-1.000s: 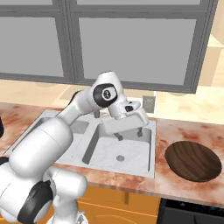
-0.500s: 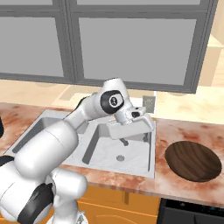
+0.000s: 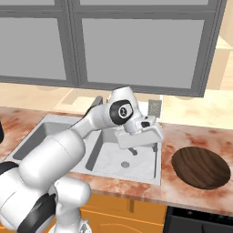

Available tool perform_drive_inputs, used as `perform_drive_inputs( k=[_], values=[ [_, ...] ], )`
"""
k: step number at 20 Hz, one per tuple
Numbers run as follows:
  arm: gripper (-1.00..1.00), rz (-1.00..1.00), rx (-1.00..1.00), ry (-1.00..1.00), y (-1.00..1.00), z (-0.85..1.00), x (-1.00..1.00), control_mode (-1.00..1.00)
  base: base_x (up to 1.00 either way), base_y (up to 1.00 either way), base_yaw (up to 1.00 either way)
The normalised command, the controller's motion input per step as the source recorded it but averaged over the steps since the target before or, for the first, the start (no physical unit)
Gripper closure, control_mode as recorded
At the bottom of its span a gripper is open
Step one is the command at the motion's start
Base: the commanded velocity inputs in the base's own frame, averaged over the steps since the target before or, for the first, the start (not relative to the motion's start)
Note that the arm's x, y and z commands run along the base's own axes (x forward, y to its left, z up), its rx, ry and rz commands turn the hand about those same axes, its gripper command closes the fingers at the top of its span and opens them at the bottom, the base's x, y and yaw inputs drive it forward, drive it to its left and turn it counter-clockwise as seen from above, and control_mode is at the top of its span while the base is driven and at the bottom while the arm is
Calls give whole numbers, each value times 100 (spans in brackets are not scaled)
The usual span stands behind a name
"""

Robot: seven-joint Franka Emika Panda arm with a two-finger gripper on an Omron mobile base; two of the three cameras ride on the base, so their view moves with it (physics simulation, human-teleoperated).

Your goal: Place the bowl in the left basin and the pot in the right basin of the sink.

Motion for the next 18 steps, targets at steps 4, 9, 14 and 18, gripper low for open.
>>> perform_drive_inputs(
  k=[4, 9, 14, 18],
  values=[
    [-100, 3, 0, -5, -13, -15, 8, -100, 0, 0, 0],
    [-100, 9, 0, -8, -16, -15, 2, -100, 0, 0, 0],
    [-100, 13, 0, -4, -19, -18, 13, -100, 0, 0, 0],
    [-100, 17, 0, 0, -19, -18, 15, -100, 0, 0, 0]
  ],
)
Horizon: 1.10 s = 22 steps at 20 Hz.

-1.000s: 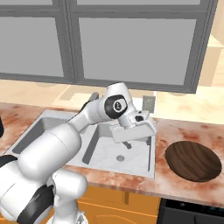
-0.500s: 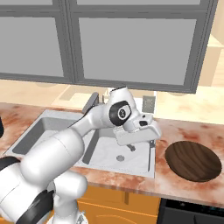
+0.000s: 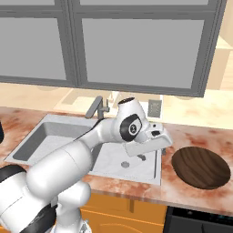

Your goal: Place the bowl in the left basin and the pot in the right basin of the sink.

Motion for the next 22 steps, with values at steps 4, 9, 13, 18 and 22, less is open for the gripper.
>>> perform_drive_inputs(
  k=[4, 9, 13, 18, 22],
  values=[
    [-100, 20, 0, 0, -16, -20, 19, -100, 0, 0, 0],
    [-100, 20, 0, 0, -13, -16, 27, -100, 0, 0, 0],
    [-100, 21, 0, 0, -18, -17, 17, -100, 0, 0, 0],
    [-100, 16, 0, 0, -15, -17, 9, -100, 0, 0, 0],
    [-100, 5, 0, 0, -17, -16, 5, -100, 0, 0, 0]
  ],
)
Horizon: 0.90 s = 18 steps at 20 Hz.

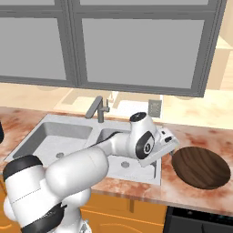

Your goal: Place the bowl in the left basin and the pot in the right basin of the sink.

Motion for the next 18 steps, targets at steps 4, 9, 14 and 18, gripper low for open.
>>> perform_drive_inputs(
  k=[4, 9, 14, 18],
  values=[
    [-100, 0, 0, 0, -14, -15, 10, -100, 0, 0, 0],
    [-100, 0, 0, 6, -8, -18, 20, -100, 0, 0, 0],
    [-100, 0, 0, 6, -16, -14, 16, -100, 0, 0, 0],
    [-100, 0, 0, 5, -21, -13, 6, -100, 0, 0, 0]
  ],
)
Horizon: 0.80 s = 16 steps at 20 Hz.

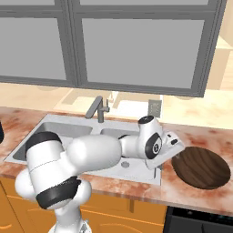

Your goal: Place the bowl in the left basin and the pot in the right basin of the sink.

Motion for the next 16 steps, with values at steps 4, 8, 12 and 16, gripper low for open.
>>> perform_drive_inputs(
  k=[4, 8, 12, 16],
  values=[
    [-100, 0, 0, 9, -23, -12, 5, -100, 0, 0, 0],
    [-100, 0, 3, 8, -18, -18, 7, -100, 0, 0, 0],
    [-100, 0, 6, 5, -17, -21, 12, -100, 0, 0, 0],
    [-100, 0, 9, 2, -15, -18, 13, -100, 0, 0, 0]
  ],
)
